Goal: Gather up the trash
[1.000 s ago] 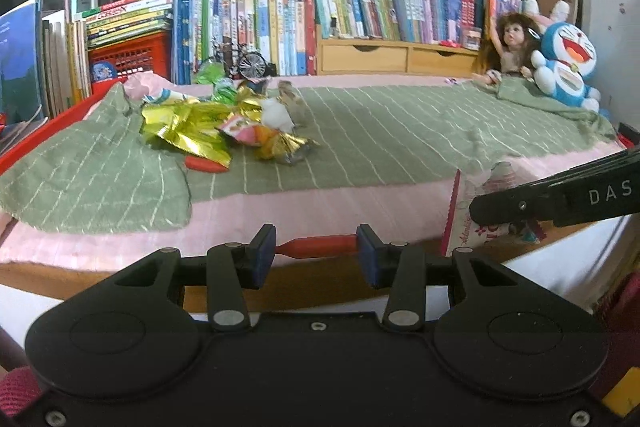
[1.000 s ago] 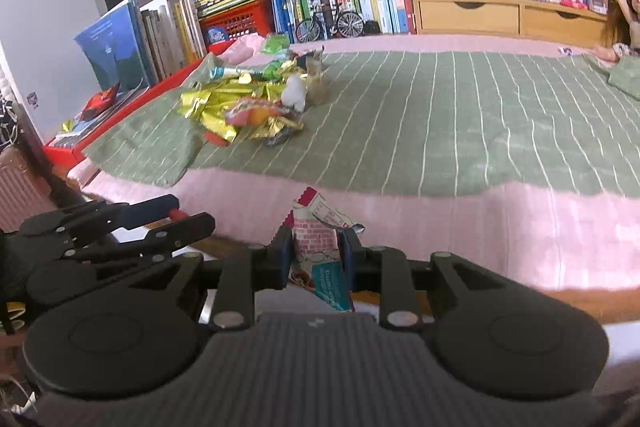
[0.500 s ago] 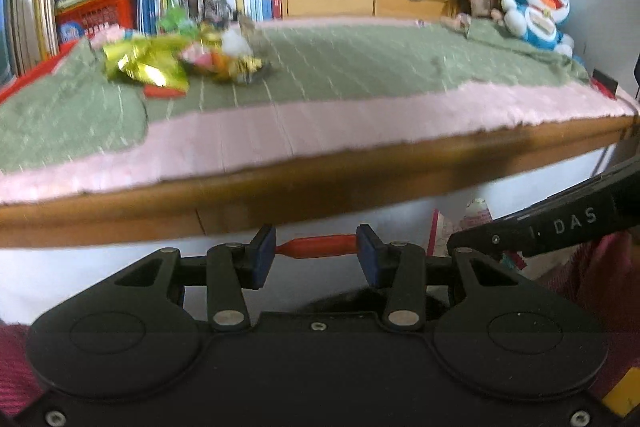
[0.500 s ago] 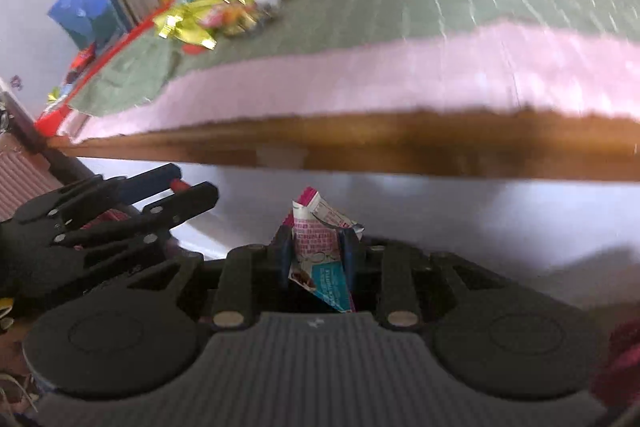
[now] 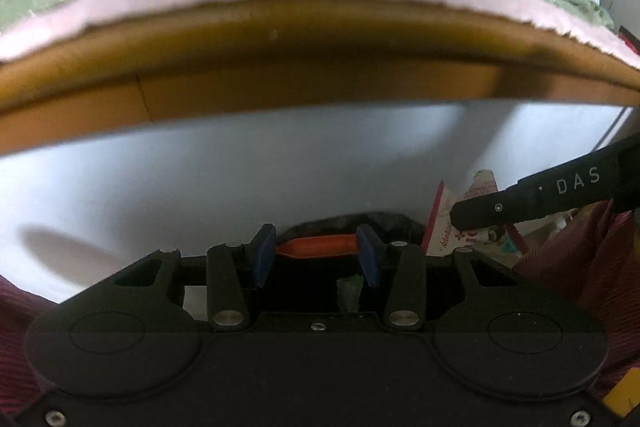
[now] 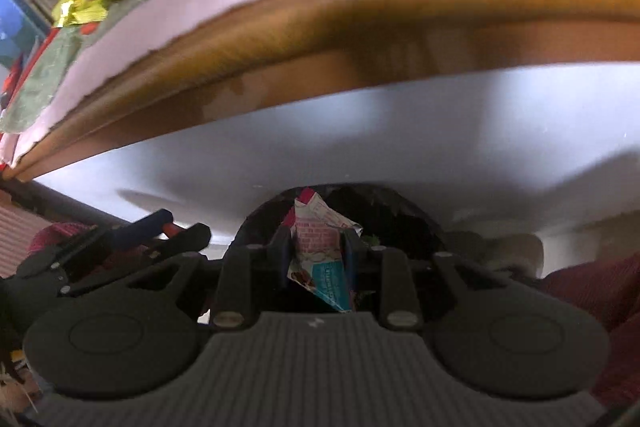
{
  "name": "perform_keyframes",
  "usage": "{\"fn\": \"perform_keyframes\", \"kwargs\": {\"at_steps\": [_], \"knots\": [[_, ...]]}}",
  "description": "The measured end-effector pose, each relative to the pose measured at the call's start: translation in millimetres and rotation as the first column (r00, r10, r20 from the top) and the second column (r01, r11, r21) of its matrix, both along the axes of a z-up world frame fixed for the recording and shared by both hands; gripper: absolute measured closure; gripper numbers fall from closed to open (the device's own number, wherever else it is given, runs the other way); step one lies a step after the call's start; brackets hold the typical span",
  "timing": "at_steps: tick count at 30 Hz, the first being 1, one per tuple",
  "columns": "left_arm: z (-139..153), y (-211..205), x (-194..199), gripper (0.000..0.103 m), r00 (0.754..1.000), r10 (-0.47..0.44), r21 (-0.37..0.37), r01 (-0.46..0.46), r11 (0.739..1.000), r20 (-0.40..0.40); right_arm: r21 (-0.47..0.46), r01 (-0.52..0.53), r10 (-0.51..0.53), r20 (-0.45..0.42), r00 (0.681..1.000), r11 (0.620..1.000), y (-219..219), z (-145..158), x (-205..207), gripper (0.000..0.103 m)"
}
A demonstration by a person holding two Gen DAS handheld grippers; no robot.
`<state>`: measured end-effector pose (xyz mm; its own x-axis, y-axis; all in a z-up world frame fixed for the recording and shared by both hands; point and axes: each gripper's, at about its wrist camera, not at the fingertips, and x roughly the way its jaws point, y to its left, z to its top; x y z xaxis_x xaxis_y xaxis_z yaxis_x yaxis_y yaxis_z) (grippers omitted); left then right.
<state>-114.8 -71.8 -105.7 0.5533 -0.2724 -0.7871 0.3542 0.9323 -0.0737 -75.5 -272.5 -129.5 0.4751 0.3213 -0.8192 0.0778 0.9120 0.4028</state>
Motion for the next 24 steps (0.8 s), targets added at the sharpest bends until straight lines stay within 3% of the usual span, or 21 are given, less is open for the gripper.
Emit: {"fn": "perform_keyframes", "kwargs": {"at_steps": [7,12,14,16,17,24], "knots": [[-28,-3,16,0.061,0.994,-0.026,-0.019,0.025,1.000,-0.102,0.017,0.033,-0.032,-0.050,0.998,0.999,-4,-24,7,0.070],[-36,-8,17,0.061,0.992,-0.043,-0.011,0.041,0.999,-0.120,0.021,0.044,-0.043,-0.057,0.997,0.999,-4,-28,8,0.066],[-38,-7,21,0.054,0.991,-0.041,-0.014,0.040,0.999,-0.129,0.019,0.045,-0.044,-0.054,0.998,0.999,-4,-28,8,0.061],[-39,-6,23,0.036,0.990,-0.042,-0.016,0.040,0.999,-0.132,0.022,0.048,-0.047,-0.053,0.997,0.999,-4,-26,9,0.051],[-38,-6,23,0.033,0.991,-0.042,-0.015,0.040,0.999,-0.127,0.024,0.049,-0.048,-0.053,0.997,0.999,-5,-25,8,0.047],[-34,-12,14,0.024,0.993,-0.074,0.003,0.074,0.997,-0.095,0.014,0.051,-0.050,-0.041,0.998,0.999,-6,-19,8,0.043]]}}
